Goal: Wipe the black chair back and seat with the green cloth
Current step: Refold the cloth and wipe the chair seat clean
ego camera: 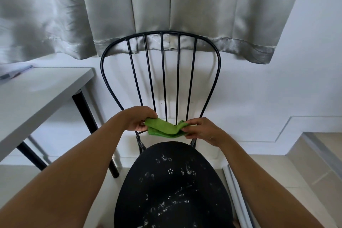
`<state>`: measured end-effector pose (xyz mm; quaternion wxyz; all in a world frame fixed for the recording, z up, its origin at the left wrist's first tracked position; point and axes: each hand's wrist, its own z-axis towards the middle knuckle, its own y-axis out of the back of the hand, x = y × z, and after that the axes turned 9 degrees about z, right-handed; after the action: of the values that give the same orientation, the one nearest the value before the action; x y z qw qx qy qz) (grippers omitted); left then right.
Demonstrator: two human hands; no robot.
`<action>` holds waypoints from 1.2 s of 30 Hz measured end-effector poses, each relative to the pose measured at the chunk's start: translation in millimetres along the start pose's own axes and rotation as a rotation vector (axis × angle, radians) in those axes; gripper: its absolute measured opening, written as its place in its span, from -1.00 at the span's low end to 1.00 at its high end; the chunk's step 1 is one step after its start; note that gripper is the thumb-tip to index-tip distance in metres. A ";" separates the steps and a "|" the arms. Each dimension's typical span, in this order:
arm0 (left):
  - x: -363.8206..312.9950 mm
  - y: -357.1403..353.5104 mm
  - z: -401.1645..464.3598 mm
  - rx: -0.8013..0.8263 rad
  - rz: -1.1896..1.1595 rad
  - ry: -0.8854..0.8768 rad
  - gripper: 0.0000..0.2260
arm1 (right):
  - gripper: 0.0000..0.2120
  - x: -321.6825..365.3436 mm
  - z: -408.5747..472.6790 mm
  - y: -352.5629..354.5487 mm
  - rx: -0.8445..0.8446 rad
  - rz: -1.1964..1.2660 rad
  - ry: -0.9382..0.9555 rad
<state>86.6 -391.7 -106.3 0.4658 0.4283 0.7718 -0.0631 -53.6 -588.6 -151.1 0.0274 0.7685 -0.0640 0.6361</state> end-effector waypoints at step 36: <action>5.5 3.3 -16.4 -0.134 0.030 -0.169 -0.72 | -0.35 21.5 16.0 0.8 -0.022 0.207 -0.205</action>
<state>77.0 -378.2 -100.4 0.5578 0.4006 0.7258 -0.0403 -34.3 -592.8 -133.1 -0.0364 0.8184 -0.1524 0.5529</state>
